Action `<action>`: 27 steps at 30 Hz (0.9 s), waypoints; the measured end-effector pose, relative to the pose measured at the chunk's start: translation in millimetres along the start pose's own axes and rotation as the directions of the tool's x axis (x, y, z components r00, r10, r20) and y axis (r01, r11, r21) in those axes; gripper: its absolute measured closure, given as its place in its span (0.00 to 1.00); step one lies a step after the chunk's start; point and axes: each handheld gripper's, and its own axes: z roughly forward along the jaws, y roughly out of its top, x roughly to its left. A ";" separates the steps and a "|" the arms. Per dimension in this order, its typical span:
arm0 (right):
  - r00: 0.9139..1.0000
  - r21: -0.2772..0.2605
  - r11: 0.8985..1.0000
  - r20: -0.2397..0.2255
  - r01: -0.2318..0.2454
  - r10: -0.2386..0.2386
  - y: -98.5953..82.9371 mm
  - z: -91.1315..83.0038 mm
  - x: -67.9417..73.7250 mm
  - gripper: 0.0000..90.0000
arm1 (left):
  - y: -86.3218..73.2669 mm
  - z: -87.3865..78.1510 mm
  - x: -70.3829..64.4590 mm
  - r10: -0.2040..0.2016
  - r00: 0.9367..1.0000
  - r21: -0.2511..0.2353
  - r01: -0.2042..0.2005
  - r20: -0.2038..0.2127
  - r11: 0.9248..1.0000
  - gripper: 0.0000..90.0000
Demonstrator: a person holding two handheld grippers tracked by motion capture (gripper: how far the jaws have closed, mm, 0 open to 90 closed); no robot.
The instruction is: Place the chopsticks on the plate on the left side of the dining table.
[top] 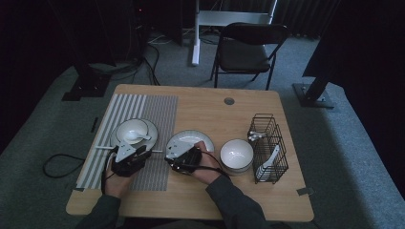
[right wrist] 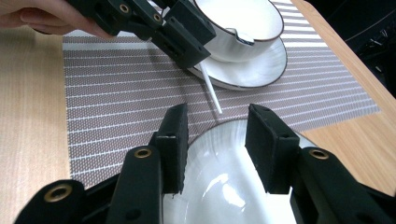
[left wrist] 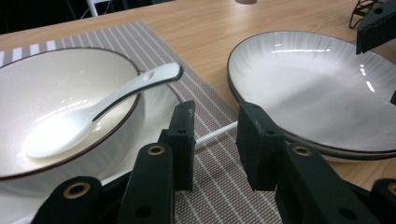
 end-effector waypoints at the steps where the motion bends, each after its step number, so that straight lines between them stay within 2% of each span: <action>1: 1.000 -0.002 1.000 -0.001 -0.011 0.011 -2.0 -1.8 0.1 0.65 | 1.1 0.5 -0.7 0.003 1.000 0.001 -0.003 0.002 1.000 0.76; 16: 0.999 0.016 0.999 -0.005 -0.038 0.038 -20.5 -17.5 8.2 0.68 | 17.3 5.9 -5.8 0.036 0.999 -0.007 -0.035 0.034 0.999 0.75; 27: 0.999 -0.013 0.999 -0.003 -0.042 0.042 -28.8 -29.2 13.5 0.68 | 28.7 9.2 -11.2 0.066 0.997 -0.015 -0.065 0.051 0.998 0.75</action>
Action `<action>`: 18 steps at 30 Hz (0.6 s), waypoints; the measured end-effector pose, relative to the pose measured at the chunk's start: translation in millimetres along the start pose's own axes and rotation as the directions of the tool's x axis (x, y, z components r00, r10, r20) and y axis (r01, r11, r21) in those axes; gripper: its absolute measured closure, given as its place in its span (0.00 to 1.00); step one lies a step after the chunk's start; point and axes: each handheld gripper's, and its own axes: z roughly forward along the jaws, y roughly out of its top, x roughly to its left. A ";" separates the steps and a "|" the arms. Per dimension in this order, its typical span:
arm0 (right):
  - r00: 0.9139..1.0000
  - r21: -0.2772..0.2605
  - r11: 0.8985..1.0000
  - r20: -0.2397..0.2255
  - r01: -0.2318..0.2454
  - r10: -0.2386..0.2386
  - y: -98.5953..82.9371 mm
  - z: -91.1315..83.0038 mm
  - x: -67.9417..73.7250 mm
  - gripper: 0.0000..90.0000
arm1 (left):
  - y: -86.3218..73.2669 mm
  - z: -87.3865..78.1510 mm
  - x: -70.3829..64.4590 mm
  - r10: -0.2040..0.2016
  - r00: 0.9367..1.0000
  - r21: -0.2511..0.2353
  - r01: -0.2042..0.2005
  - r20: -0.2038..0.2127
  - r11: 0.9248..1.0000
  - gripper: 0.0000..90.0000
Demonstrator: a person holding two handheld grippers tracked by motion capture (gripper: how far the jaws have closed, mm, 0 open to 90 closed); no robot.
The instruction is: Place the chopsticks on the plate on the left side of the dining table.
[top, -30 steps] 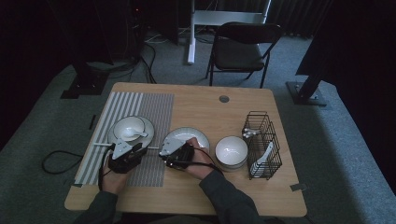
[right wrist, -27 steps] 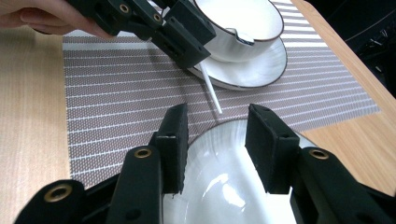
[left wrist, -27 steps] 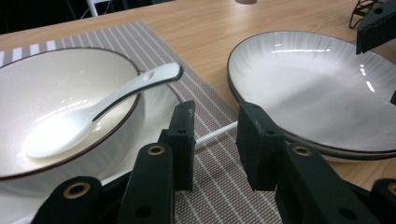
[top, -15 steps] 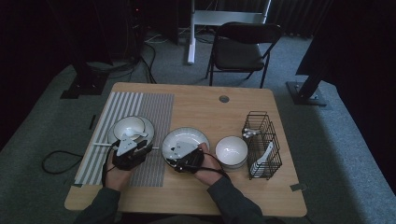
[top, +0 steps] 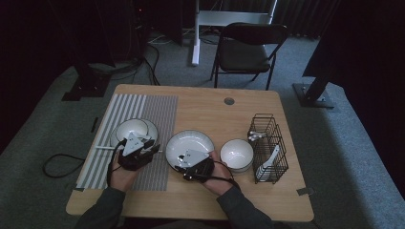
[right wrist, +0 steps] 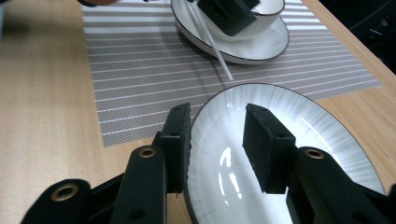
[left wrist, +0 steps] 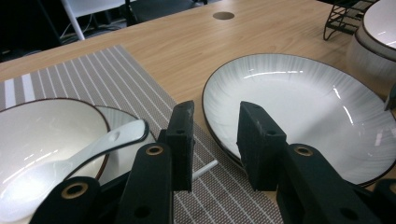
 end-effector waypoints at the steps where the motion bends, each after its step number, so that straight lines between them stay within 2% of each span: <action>1: 1.000 -0.005 1.000 -0.008 0.000 0.000 -0.9 -0.7 0.4 0.68 | 0.8 0.5 -0.6 0.002 1.000 -0.001 -0.002 0.002 1.000 0.75; 18: 1.000 0.024 1.000 0.007 -0.019 0.019 -22.7 -14.1 7.2 0.68 | 13.6 6.2 -4.7 0.020 0.999 -0.010 -0.020 0.028 1.000 0.74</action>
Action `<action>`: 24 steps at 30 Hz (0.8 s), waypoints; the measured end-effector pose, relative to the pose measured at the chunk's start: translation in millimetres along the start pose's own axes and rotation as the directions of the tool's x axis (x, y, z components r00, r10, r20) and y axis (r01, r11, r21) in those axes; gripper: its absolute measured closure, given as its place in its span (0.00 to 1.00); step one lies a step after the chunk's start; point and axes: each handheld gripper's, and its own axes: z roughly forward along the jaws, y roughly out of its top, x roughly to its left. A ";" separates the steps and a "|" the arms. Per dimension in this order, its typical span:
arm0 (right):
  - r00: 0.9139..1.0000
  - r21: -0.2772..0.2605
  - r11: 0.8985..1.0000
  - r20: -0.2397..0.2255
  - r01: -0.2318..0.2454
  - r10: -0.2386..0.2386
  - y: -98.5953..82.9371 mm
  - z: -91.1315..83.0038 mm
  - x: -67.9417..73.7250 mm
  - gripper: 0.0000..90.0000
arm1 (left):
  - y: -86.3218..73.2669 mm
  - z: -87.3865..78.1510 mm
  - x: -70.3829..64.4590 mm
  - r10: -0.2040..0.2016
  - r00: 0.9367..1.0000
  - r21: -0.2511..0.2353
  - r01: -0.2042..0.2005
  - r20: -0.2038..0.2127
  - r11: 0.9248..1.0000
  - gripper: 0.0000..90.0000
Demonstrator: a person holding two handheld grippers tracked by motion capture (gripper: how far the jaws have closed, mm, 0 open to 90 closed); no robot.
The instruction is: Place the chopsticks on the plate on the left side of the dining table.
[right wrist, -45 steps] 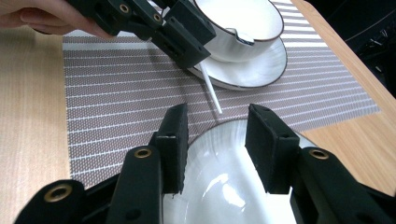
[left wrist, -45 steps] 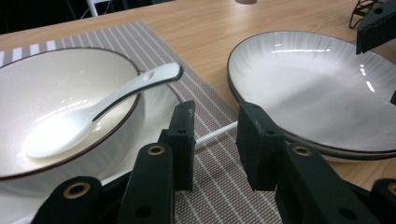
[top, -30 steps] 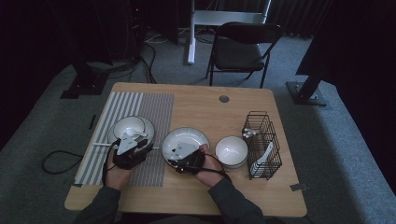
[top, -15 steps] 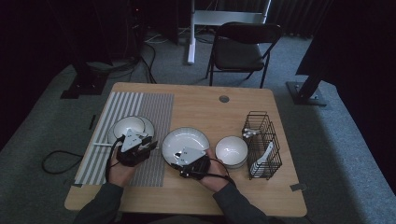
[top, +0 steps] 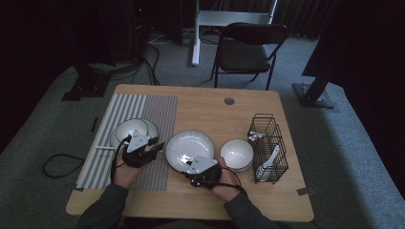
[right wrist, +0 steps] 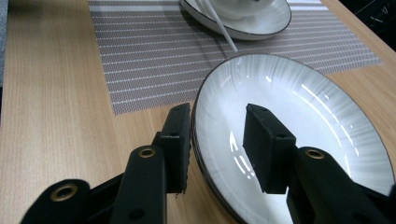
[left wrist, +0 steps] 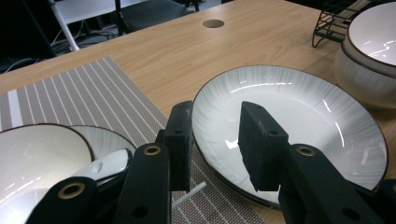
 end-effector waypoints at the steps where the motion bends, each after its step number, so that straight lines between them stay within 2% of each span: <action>1: 1.000 -0.001 1.000 0.002 -0.002 0.002 -1.3 -0.9 0.3 0.68 | 0.6 0.4 -0.3 0.003 1.000 0.000 -0.003 0.003 1.000 0.74; 7: 1.000 -0.007 1.000 0.006 -0.019 0.019 -8.7 -6.9 0.8 0.68 | 4.6 3.3 -2.1 0.010 1.000 -0.004 -0.010 0.010 1.000 0.73; 19: 0.998 0.017 0.998 0.025 -0.060 0.059 -28.7 -15.6 -1.9 0.68 | 14.6 10.3 -5.2 0.031 0.999 -0.006 -0.031 0.033 0.999 0.73; 24: 0.997 0.020 0.997 0.031 -0.071 0.070 -34.6 -18.2 -2.1 0.68 | 19.2 14.2 -8.1 0.052 0.998 -0.006 -0.052 0.043 0.999 0.73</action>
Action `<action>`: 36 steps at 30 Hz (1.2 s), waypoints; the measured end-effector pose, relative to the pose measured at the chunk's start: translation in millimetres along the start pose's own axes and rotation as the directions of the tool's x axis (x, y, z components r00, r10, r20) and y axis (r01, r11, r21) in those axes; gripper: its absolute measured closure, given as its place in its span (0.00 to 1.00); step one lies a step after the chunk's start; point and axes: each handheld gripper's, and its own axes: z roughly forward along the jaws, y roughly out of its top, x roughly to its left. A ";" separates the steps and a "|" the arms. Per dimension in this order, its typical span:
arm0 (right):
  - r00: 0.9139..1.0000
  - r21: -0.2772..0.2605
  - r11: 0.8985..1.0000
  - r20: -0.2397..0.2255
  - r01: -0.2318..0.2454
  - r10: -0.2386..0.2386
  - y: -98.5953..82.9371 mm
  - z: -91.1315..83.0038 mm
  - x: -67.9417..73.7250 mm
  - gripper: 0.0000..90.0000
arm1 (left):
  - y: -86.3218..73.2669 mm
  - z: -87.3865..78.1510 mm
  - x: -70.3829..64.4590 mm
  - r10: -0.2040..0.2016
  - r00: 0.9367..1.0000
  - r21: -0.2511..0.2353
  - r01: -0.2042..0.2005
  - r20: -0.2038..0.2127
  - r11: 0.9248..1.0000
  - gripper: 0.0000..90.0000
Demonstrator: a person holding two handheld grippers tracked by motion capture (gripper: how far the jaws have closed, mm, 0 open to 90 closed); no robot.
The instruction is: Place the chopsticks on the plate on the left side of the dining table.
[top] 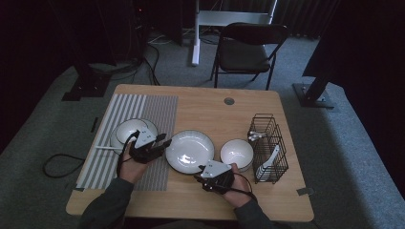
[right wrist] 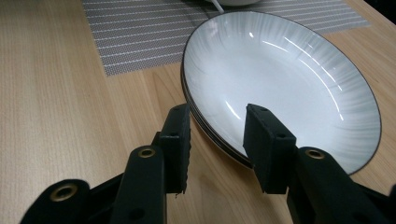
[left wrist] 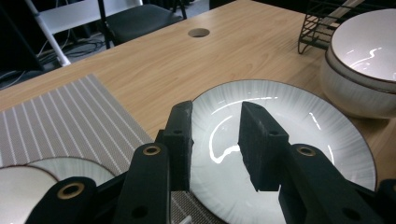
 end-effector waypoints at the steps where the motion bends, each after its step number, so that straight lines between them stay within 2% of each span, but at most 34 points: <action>1: 1.000 -0.002 1.000 0.002 -0.003 0.003 -1.1 -0.4 -0.7 0.68 | 1.1 0.7 -0.7 0.003 1.000 -0.001 -0.003 0.001 1.000 0.73; 9: 1.000 -0.009 1.000 0.012 -0.018 0.018 -7.4 -4.7 -3.7 0.67 | 13.7 5.5 -4.2 0.032 0.999 -0.018 -0.032 0.018 0.999 0.73; 23: 0.999 -0.008 0.999 0.006 -0.049 0.049 -20.5 -8.0 -0.2 0.66 | 33.2 8.4 -8.4 0.053 0.998 -0.060 -0.050 0.043 0.997 0.73; 36: 0.997 -0.005 0.997 0.007 -0.077 0.077 -32.7 -8.8 0.2 0.66 | 48.5 21.2 -17.6 0.089 0.993 -0.070 -0.083 0.083 0.994 0.73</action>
